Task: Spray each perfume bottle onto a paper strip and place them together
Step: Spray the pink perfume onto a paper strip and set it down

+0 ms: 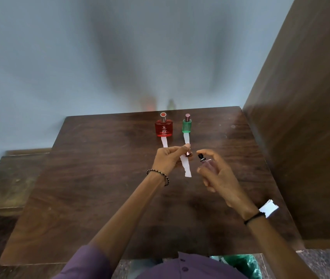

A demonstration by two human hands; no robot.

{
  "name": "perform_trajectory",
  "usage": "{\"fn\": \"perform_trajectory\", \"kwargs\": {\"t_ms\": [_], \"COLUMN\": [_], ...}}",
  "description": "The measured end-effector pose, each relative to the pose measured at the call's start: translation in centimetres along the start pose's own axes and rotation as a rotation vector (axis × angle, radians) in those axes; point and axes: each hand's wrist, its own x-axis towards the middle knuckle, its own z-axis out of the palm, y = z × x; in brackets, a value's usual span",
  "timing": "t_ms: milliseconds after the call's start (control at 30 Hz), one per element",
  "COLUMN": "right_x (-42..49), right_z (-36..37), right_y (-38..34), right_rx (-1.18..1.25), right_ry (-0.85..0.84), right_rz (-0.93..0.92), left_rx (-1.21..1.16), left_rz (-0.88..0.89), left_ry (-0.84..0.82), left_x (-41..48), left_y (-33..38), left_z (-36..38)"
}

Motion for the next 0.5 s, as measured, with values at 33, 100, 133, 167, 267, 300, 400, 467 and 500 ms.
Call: {"fn": "perform_trajectory", "kwargs": {"t_ms": [33,100,133,167,267,300,400,467,500], "right_x": [0.2,0.4,0.5,0.6,0.9,0.9,0.8,1.1,1.1], "right_z": [0.0,0.4,0.7,0.9,1.3,1.4,1.7,2.0,2.1], "right_y": [0.0,-0.1,-0.2,-0.2,-0.2,-0.2,-0.1,-0.1,-0.1], "right_rx": [-0.191,-0.436,-0.505,-0.549,-0.604,-0.629,-0.719,-0.748,-0.749], "right_ry": [0.046,0.062,0.054,0.049,0.043,0.033,0.007,0.007,0.008], "right_rz": [-0.079,-0.239,-0.289,-0.325,-0.384,-0.391,-0.413,-0.429,-0.434], "left_rx": [0.009,0.015,0.006,-0.017,-0.083,-0.106,-0.155,-0.174,-0.184], "left_rz": [0.0,-0.013,-0.027,-0.042,-0.094,-0.114,-0.159,-0.182,-0.191], "left_ry": [0.011,0.045,0.065,0.078,0.111,0.133,0.184,0.188,0.187], "left_x": [0.0,0.1,0.2,0.3,0.5,0.6,0.8,0.9,1.0], "left_y": [0.0,0.0,0.1,0.1,0.3,0.4,0.6,0.6,0.5], "left_z": [0.3,0.8,1.0,1.1,1.5,1.6,1.7,1.9,2.0]}}
